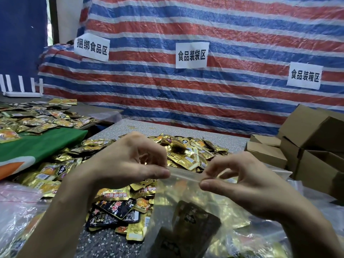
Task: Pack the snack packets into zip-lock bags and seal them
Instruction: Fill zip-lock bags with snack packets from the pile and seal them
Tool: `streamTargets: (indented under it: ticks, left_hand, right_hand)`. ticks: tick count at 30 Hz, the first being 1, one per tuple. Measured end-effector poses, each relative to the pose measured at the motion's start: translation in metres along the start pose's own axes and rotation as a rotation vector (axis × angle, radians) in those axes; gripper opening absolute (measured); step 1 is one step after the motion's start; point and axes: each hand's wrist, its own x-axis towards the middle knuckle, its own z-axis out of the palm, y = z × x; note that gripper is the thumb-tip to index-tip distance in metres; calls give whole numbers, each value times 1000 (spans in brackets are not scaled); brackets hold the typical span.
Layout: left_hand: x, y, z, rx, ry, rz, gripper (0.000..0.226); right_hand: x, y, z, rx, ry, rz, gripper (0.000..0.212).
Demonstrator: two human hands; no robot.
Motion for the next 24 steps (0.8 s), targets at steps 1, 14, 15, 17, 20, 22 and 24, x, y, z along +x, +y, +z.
streamTargets:
  ticks: [1, 14, 15, 17, 20, 22, 24]
  left_hand:
    - [-1, -1, -1, 9, 5, 8, 24]
    - [-8, -15, -11, -57, 68, -38, 25]
    - [-8, -15, -11, -45, 70, -37, 26]
    - [-8, -17, -13, -42, 78, -38, 25]
    - [-10, -19, -15, -43, 78, -19, 24]
    - [-10, -18, -15, -37, 81, -14, 24]
    - [-10, -19, -16, -50, 86, -15, 23]
  right_hand:
    - [-1, 2, -2, 13, -12, 5, 8]
    - [-8, 27, -24, 112, -75, 69, 23]
    - [-9, 29, -27, 115, -81, 75, 23]
    - [-11, 32, -30, 116, -84, 81, 24]
    - [-13, 36, -34, 118, -81, 88, 18]
    - [-13, 38, -35, 117, -79, 103, 13]
    - [-13, 39, -35, 116, -79, 118, 9]
